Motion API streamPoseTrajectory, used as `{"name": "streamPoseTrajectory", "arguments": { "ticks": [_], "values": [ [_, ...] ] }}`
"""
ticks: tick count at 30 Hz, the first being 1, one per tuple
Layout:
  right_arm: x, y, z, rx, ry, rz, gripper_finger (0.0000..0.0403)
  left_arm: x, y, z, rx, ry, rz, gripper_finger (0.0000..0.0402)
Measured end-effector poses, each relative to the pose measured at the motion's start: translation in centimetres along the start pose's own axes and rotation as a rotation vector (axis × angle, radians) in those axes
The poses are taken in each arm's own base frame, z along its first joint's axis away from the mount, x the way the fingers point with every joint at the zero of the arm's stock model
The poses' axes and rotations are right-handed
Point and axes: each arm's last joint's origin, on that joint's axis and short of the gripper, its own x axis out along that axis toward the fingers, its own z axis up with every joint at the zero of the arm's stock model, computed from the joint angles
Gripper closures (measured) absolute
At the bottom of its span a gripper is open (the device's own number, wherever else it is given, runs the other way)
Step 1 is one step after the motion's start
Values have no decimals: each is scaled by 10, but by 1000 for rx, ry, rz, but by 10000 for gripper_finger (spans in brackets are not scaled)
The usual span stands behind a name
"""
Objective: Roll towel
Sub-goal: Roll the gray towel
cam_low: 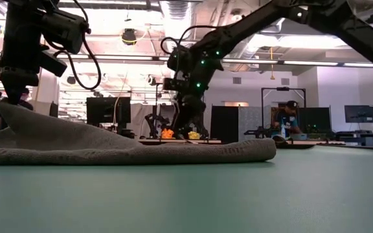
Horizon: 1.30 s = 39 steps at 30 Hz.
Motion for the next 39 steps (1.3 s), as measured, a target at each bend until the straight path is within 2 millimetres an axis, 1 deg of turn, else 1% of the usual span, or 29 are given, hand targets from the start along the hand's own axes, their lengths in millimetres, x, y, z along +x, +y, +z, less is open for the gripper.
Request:
{"name": "streamPoseTrajectory", "arguments": {
  "ticks": [5, 11, 24, 38, 39],
  "values": [
    [1, -1, -9, 7, 41, 36, 192, 0, 0, 0, 0, -2, -1, 401],
    [13, 2, -12, -13, 56, 58, 192, 0, 0, 0, 0, -2, 0, 401],
    [14, -8, -19, 3, 39, 61, 192, 0, 0, 0, -1, -2, -1, 401],
    [14, -5, -16, 7, 14, 78, 195, 0, 0, 0, -2, -2, -1, 401],
    [19, -4, -17, 9, 21, 83, 197, 0, 0, 0, -2, -2, -1, 401]
  ]
}}
